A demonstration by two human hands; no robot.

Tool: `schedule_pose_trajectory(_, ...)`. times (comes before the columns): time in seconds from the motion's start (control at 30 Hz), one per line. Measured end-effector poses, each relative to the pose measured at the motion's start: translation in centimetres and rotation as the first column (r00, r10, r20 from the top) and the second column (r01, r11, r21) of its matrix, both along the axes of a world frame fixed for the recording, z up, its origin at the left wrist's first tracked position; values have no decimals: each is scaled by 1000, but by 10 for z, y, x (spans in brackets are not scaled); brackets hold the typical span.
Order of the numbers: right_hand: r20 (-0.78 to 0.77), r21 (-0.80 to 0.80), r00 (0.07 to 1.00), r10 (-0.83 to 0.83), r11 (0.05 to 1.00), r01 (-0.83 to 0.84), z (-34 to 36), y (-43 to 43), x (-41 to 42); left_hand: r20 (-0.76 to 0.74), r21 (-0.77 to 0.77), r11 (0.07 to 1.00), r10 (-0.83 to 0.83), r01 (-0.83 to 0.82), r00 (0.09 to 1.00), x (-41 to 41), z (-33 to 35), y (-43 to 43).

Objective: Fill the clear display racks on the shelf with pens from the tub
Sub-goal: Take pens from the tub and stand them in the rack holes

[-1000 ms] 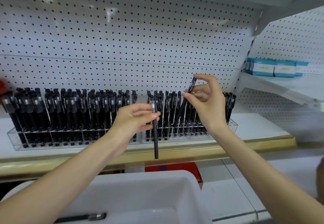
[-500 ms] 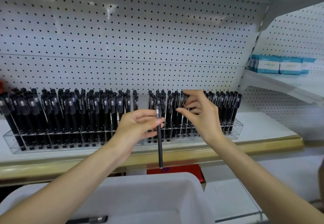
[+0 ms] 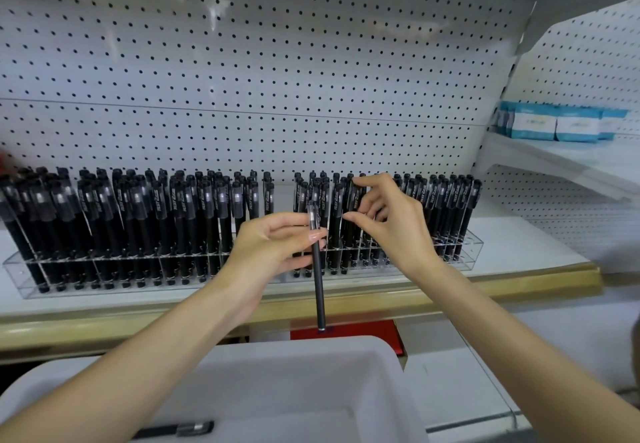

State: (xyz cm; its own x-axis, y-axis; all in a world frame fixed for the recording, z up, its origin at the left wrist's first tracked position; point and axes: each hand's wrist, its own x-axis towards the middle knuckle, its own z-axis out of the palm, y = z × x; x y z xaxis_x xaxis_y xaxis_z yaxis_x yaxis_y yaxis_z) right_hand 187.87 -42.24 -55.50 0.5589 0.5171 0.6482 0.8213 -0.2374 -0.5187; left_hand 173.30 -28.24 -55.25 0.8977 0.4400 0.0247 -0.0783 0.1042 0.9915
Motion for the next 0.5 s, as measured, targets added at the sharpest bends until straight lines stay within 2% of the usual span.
schedule_pose_trajectory(0.17,-51,34,999,16,999,-15,0,-1,-3,-3,-29,999,-19,19,1000,-2,-1,2)
schedule_pose_trajectory(0.4,-236,230,970,64,973,-8,9,-14,-23,45,-75,997,-26,29,999,-5,7,3)
schedule_pose_trajectory(0.5,-398,183,895,203,973,-140,15,-20,-39,58,-43,999,-25,28,998,-3,11,3)
